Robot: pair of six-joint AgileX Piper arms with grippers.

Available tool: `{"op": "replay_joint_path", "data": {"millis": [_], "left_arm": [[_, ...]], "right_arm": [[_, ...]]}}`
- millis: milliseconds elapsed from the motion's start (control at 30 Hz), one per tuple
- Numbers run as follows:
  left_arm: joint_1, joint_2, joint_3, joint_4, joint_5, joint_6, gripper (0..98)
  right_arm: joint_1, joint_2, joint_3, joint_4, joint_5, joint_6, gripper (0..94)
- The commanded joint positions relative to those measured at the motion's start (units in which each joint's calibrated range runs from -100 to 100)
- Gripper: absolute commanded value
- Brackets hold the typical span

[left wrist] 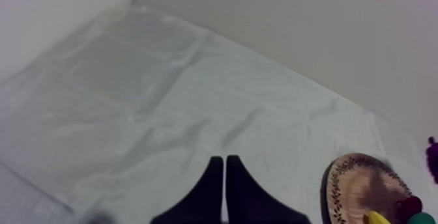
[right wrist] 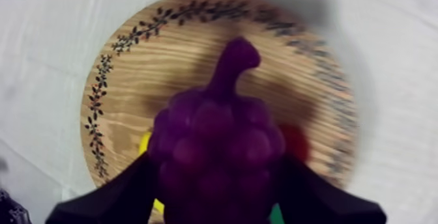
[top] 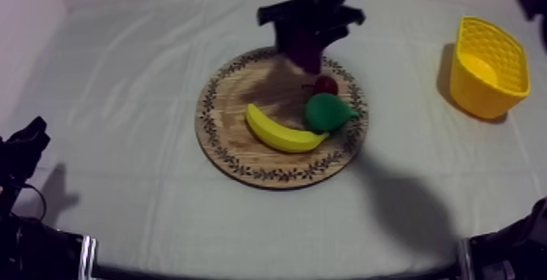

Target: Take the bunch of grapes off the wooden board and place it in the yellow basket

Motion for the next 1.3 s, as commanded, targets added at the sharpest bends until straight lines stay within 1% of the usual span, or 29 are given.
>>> {"op": "replay_joint_path", "data": {"millis": [0, 100, 233, 367, 500, 667, 833, 900, 1033, 1067, 1167, 1267], "left_arm": [[-0.03, 0.05, 0.00, 0.01, -0.01, 0.01, 0.1], [-0.03, 0.05, 0.00, 0.01, -0.01, 0.01, 0.1], [-0.03, 0.05, 0.00, 0.01, -0.01, 0.01, 0.1], [-0.03, 0.05, 0.00, 0.01, -0.01, 0.01, 0.1], [-0.03, 0.05, 0.00, 0.01, -0.01, 0.01, 0.1], [-0.03, 0.05, 0.00, 0.01, -0.01, 0.01, 0.1], [-0.03, 0.05, 0.00, 0.01, -0.01, 0.01, 0.1], [-0.03, 0.05, 0.00, 0.01, -0.01, 0.01, 0.1], [-0.03, 0.05, 0.00, 0.01, -0.01, 0.01, 0.1], [-0.03, 0.05, 0.00, 0.01, -0.01, 0.01, 0.1], [-0.03, 0.05, 0.00, 0.01, -0.01, 0.01, 0.1], [-0.03, 0.05, 0.00, 0.01, -0.01, 0.01, 0.1]], "right_arm": [[2.85, -9.78, 6.09, -0.39, -0.83, 1.32, 46.7], [6.93, -15.15, 10.34, -0.51, -1.83, 2.85, 46.8], [13.14, -20.52, 16.07, 0.16, -5.69, 4.43, 46.3], [19.21, -22.76, 19.54, 0.57, -8.00, 6.03, 46.0], [24.70, -22.63, 20.23, 0.50, -9.35, 7.35, 45.5], [29.88, -20.19, 19.11, 1.01, -10.93, 7.63, 46.1], [32.92, -16.67, 18.45, 1.78, -12.65, 7.02, 49.0], [33.54, -15.36, 18.66, 2.14, -13.28, 6.72, 56.9], [34.23, -13.61, 19.15, 2.43, -13.85, 6.53, 79.4], [34.37, -13.39, 19.21, 2.39, -13.80, 6.53, 83.1], [34.74, -13.80, 19.68, 2.21, -13.36, 6.83, 88.8], [34.96, -16.49, 21.56, 1.87, -13.10, 7.50, 90.3]]}}
